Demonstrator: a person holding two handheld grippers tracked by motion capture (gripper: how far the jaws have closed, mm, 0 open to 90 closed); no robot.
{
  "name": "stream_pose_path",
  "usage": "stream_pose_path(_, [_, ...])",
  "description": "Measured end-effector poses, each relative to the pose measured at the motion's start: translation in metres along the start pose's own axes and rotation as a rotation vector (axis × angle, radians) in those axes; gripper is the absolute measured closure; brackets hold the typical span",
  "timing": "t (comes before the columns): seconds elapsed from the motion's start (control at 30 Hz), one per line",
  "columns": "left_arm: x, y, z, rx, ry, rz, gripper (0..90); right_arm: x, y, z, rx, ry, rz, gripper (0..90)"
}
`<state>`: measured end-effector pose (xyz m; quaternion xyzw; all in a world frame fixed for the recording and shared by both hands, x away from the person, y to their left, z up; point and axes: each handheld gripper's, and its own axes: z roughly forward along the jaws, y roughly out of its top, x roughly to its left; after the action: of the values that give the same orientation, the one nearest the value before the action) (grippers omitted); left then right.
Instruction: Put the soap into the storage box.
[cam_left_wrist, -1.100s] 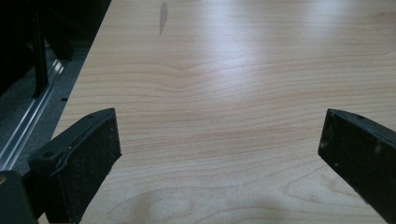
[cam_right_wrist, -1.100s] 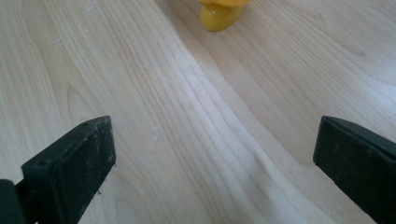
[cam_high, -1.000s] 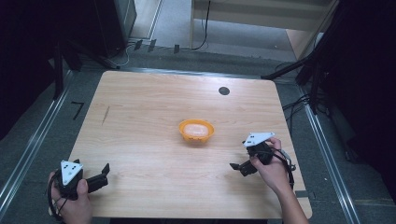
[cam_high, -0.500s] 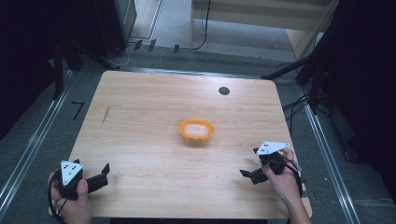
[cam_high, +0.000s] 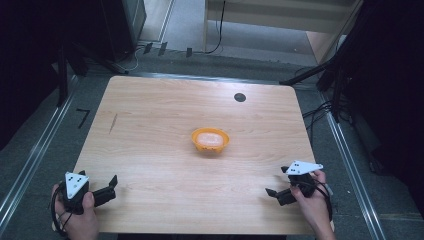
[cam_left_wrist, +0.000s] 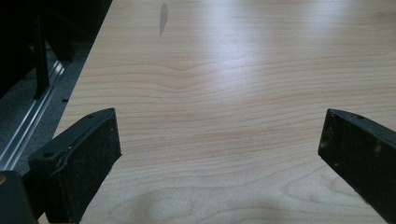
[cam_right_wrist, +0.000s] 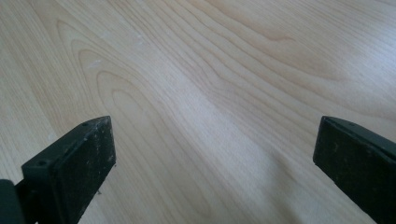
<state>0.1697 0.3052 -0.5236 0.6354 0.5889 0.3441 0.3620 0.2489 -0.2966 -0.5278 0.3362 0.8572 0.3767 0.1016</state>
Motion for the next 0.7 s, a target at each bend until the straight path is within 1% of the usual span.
stream_pose_path(0.07, [0.000,0.000,0.000,-0.001,0.000,0.000,0.0,0.000,-0.008,-0.004,-0.009,-0.007,0.011,0.0])
stream_pose_path(0.13, [0.000,0.000,0.000,-0.001,0.001,0.001,0.0,0.000,-0.010,-0.006,-0.012,-0.014,0.015,0.0])
stream_pose_path(0.17, [0.000,0.000,0.000,-0.001,0.001,0.001,0.0,0.000,-0.015,-0.009,-0.022,-0.020,0.024,0.0])
stream_pose_path(0.3, [0.000,0.000,0.000,-0.002,0.002,0.001,0.0,0.001,-0.025,-0.015,-0.038,-0.029,0.040,0.0])
stream_pose_path(0.33, [0.000,0.000,0.000,-0.002,0.002,0.001,0.0,0.001,-0.025,-0.015,-0.038,-0.029,0.040,0.0])
stream_pose_path(0.37, [0.000,0.000,0.000,-0.002,0.002,0.001,0.0,0.001,-0.030,-0.018,-0.045,-0.034,0.046,0.0])
stream_pose_path(0.7, [-0.001,0.000,0.000,-0.005,0.004,0.005,0.0,-0.004,-0.051,-0.038,-0.085,-0.062,0.088,0.0])
